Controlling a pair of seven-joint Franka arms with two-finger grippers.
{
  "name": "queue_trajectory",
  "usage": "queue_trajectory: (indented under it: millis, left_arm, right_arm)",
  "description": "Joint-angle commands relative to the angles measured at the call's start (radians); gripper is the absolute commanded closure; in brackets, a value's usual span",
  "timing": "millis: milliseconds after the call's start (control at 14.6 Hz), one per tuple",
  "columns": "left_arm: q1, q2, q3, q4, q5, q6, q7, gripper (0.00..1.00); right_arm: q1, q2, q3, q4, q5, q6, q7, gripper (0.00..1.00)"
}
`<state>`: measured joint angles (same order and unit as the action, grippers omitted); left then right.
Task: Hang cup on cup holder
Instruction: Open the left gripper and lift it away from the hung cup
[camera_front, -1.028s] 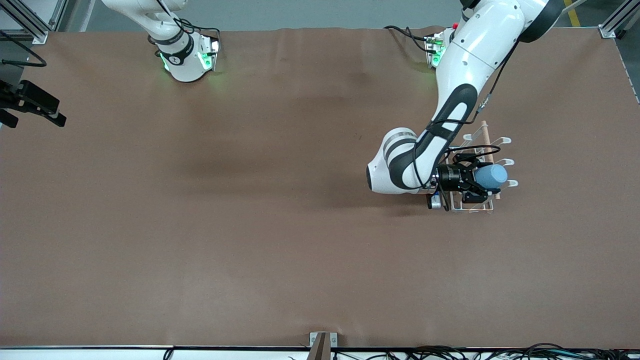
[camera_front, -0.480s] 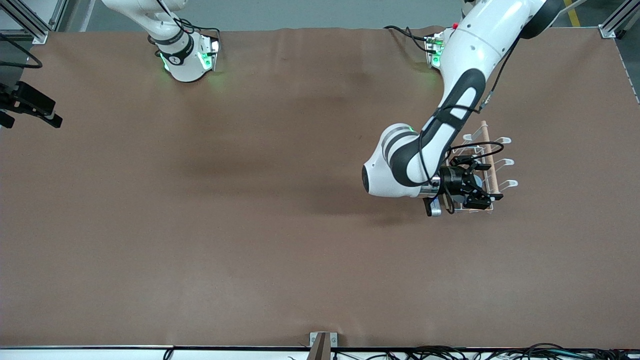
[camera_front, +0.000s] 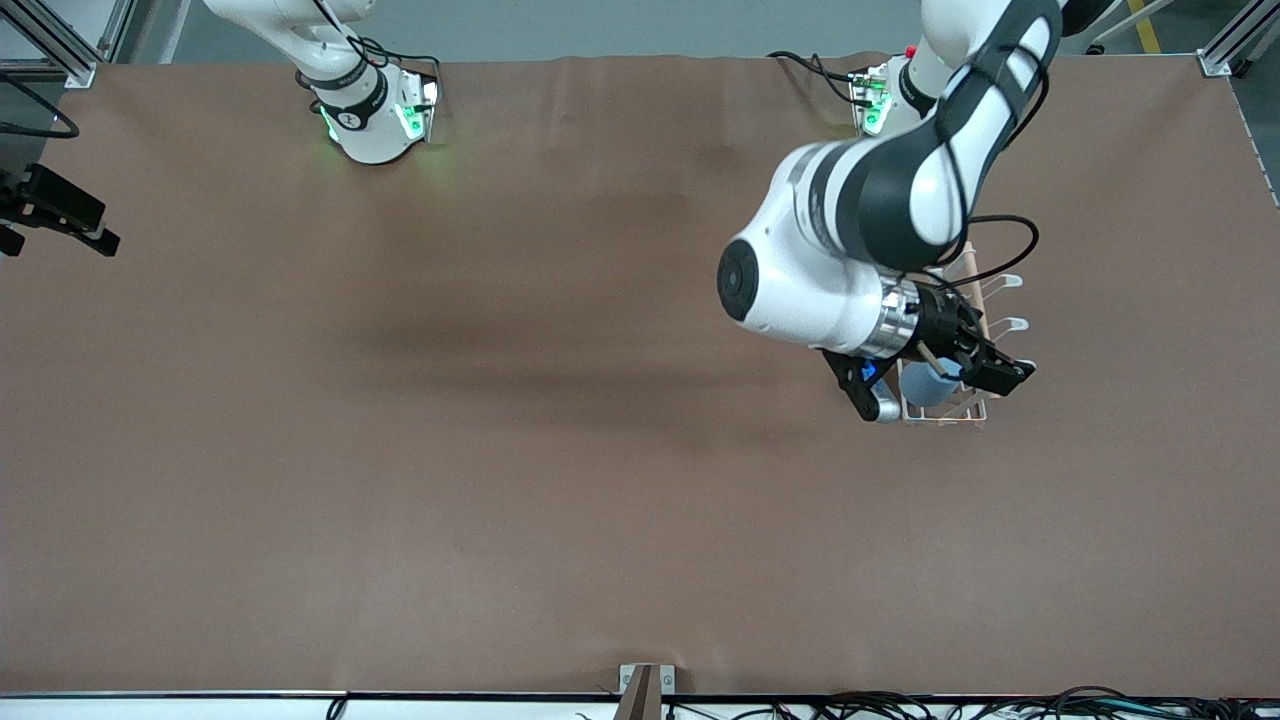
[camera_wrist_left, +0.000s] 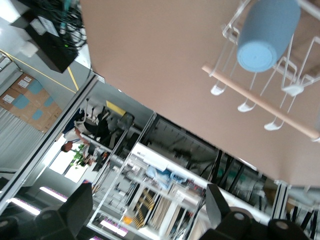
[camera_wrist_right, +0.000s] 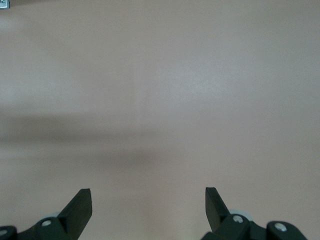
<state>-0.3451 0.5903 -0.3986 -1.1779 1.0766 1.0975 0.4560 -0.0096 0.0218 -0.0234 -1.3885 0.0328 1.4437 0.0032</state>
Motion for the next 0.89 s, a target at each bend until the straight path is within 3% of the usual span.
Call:
queue_trajectory:
  millis: [0,411,823]
  left_arm:
    - [-0.003,-0.044,-0.005,0.043,-0.068,0.037,-0.077,0.0]
    - [0.066,-0.185,-0.002,0.041,-0.424,0.151,-0.262,0.0]
    - [0.248,-0.28,0.001,0.035,-0.811,0.232,-0.552,0.0]
  right_arm:
    - [-0.004,-0.016,0.003,-0.021,-0.002,0.003,0.014,0.0]
    - [-0.004,-0.014,0.003,-0.023,-0.002,0.006,0.014,0.0]
    - [-0.004,-0.016,0.003,-0.023,-0.002,0.004,0.014,0.0]
